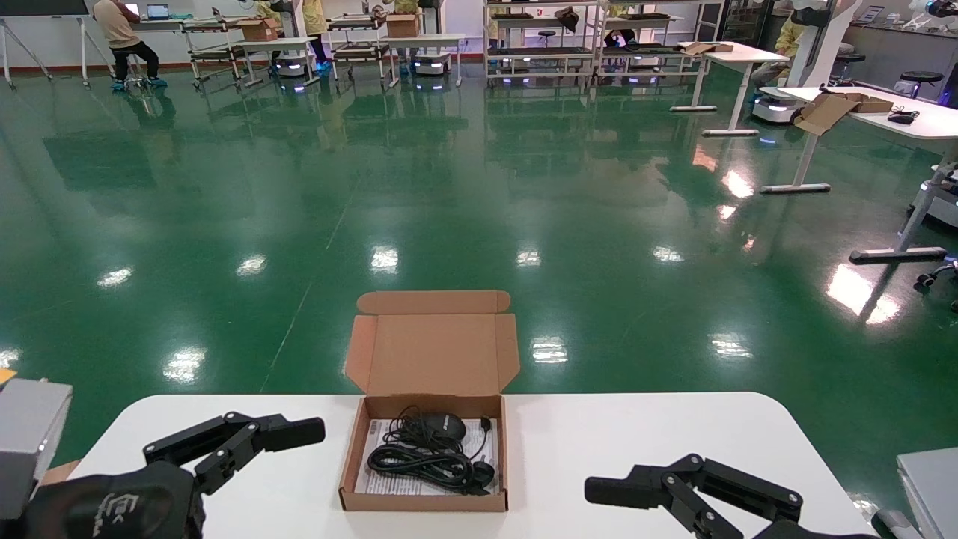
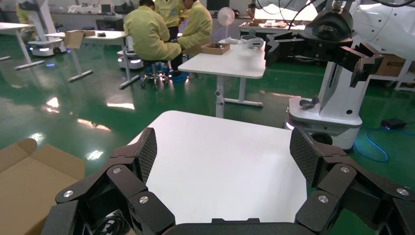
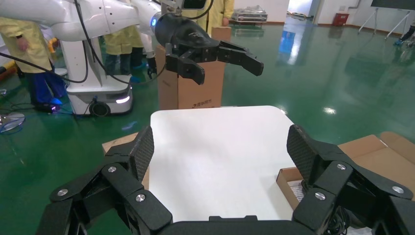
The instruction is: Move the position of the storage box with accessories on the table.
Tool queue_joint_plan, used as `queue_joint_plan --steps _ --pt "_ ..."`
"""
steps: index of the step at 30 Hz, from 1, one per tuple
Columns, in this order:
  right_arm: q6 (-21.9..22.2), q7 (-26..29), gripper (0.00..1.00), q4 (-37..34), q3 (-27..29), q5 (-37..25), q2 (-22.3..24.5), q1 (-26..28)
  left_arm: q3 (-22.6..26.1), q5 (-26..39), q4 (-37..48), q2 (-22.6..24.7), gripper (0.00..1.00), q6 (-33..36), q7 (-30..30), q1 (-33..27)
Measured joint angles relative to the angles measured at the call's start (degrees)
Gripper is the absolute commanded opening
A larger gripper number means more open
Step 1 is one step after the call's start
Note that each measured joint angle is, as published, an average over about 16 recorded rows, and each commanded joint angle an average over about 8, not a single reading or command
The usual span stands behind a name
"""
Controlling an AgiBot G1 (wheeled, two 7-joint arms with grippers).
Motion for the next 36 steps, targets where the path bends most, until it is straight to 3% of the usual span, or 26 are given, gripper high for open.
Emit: queue_joint_plan --steps 20,36 --pt "1.6 0.4 1.00 -0.5 -0.9 -1.9 -1.8 1.9 0.0 0.0 0.0 0.0 1.00 0.0 0.0 0.0" --pt "10.7 1.3 1.00 -12.4 -8.7 -16.3 -14.9 12.5 0.0 0.0 0.0 0.0 1.00 0.0 0.0 0.0"
